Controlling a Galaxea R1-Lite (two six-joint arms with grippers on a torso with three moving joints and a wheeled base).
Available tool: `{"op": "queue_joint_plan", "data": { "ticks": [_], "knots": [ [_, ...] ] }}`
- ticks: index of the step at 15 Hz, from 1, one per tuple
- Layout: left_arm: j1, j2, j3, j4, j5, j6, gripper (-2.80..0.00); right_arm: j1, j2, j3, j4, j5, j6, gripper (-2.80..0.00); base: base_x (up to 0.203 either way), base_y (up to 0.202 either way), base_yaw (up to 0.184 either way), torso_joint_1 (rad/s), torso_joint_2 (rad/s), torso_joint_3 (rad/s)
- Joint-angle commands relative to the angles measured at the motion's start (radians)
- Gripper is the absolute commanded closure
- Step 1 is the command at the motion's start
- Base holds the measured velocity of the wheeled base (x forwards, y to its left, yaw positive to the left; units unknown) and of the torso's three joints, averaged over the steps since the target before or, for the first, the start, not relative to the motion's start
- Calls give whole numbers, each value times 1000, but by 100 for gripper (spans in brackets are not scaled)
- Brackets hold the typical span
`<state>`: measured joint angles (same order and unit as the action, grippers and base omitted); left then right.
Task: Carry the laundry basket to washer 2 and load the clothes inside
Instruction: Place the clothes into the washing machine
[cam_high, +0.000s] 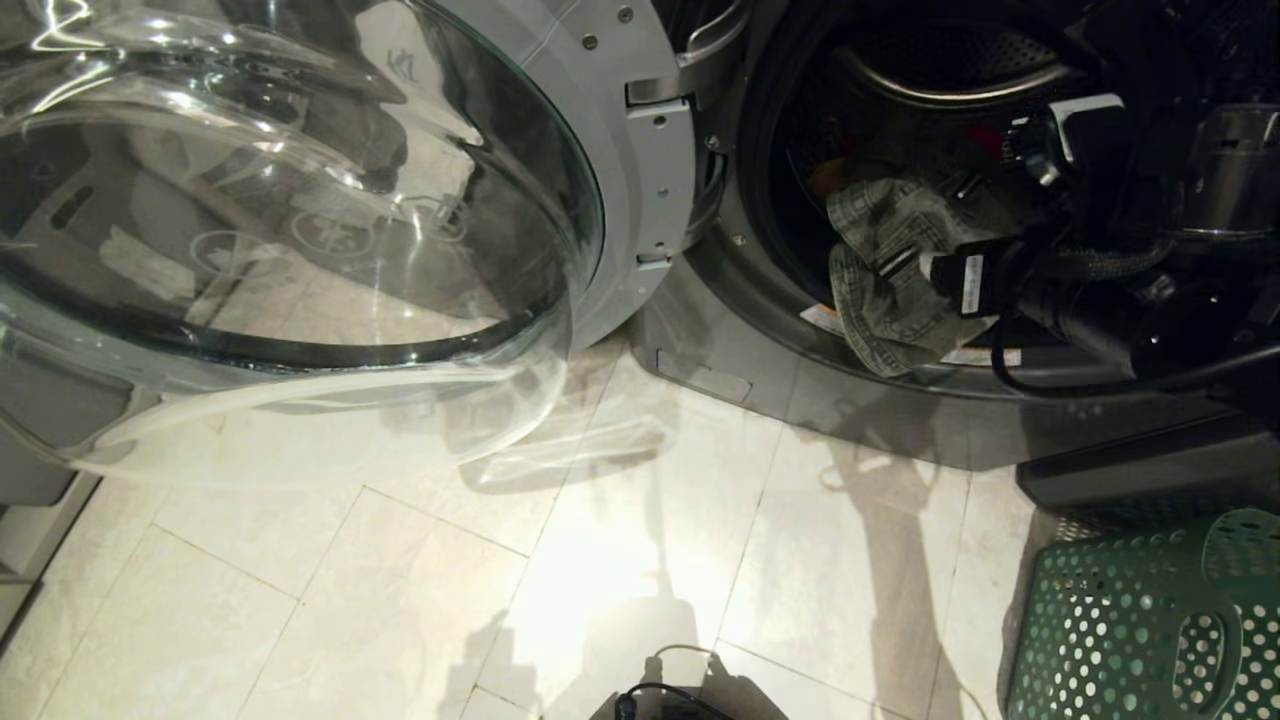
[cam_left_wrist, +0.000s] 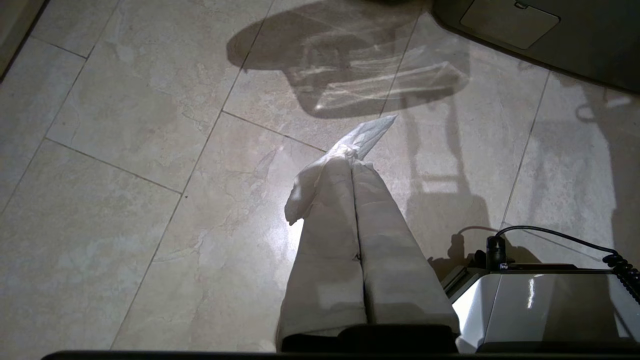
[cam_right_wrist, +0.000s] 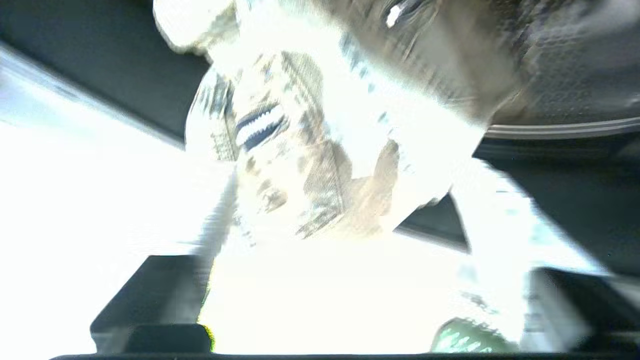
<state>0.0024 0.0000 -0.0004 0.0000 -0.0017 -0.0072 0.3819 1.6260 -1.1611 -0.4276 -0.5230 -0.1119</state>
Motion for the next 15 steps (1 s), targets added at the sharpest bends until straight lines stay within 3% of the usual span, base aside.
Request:
{"op": "queue_joint_plan", "data": {
  "ticks": [1, 15],
  "knots": [
    [1, 2, -1, 0, 0, 0, 0, 5, 6, 23, -11, -7, 23, 0, 0, 0, 0, 0, 0, 0],
    [1, 2, 0, 0, 0, 0, 0, 11, 137, 100, -38, 44, 94, 0, 0, 0, 0, 0, 0, 0]
  ]
}}
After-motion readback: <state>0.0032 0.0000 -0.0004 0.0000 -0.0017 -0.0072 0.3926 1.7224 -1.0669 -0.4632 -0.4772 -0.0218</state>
